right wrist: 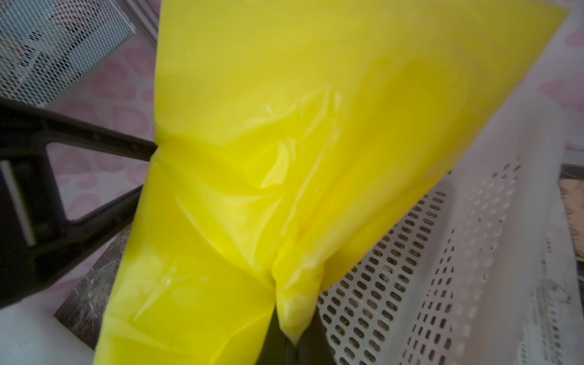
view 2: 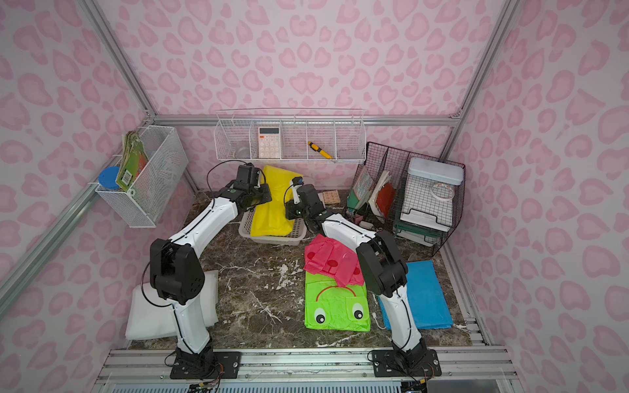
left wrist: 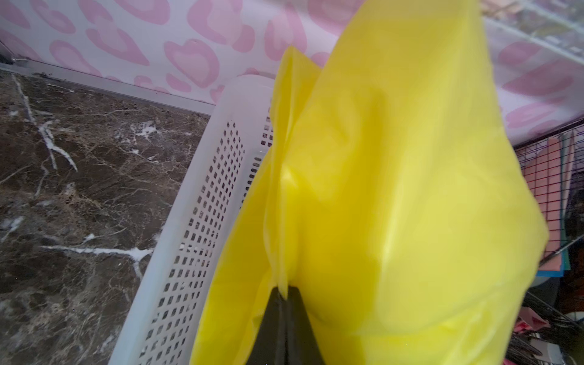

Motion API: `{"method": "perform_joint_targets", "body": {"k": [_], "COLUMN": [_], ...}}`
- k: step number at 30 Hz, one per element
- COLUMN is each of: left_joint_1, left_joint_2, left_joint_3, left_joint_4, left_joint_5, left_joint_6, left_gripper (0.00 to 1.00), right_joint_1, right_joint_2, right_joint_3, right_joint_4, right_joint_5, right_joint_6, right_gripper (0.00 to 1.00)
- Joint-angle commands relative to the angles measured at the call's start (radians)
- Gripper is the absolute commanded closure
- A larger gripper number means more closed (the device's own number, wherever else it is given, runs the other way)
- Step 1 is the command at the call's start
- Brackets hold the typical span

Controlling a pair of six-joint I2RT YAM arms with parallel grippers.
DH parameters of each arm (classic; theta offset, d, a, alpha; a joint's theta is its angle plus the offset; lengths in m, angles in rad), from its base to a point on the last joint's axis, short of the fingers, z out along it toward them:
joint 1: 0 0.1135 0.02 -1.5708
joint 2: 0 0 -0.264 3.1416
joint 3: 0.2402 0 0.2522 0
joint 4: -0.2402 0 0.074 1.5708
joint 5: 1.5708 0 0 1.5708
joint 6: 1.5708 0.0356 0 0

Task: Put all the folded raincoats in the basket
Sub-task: Place the raincoat in the basket.

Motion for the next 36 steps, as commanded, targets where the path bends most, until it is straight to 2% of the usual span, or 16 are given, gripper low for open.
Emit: {"method": "perform_joint_targets", "body": {"k": [1,11,14,16,20,23,25,29,32,36], "left_joint_1": [0.003,0.009,0.010,0.010,0.010,0.010,0.010,0.010,0.010,0.010], "left_joint_2": [0.047,0.192,0.222,0.235,0.234,0.208,0.189,0.161,0.148,0.130], "left_joint_3": [0.031,0.089,0.118,0.134,0.146,0.146,0.146,0.148,0.147,0.123], "left_joint_4": [-0.006,-0.025,-0.049,-0.063,-0.081,-0.092,-0.099,-0.114,-0.125,-0.097], "left_joint_5": [0.034,0.009,-0.015,-0.020,-0.007,-0.016,-0.020,-0.043,-0.041,0.073], "left_joint_6": [0.019,0.058,0.069,0.071,0.076,0.073,0.075,0.080,0.080,0.088], "left_gripper": [1.00,1.00,1.00,1.00,0.92,0.80,0.76,0.65,0.62,0.59], "right_joint_1": [-0.008,-0.008,-0.007,-0.008,-0.008,-0.004,-0.001,0.001,0.003,0.002], "right_joint_2": [0.046,0.152,0.165,0.172,0.162,0.138,0.117,0.048,-0.023,-0.120], "right_joint_3": [0.056,0.107,0.110,0.117,0.118,0.114,0.104,0.048,-0.024,-0.129], "right_joint_4": [-0.031,-0.069,-0.073,-0.080,-0.081,-0.086,-0.091,-0.077,-0.038,-0.004], "right_joint_5": [-0.025,-0.020,-0.021,-0.018,-0.015,0.000,0.017,0.036,0.040,0.081], "right_joint_6": [0.001,0.017,0.022,0.023,0.024,0.011,0.000,-0.001,0.006,0.011], "right_gripper": [1.00,1.00,0.97,0.91,0.62,0.42,0.33,0.28,0.26,0.26]}}
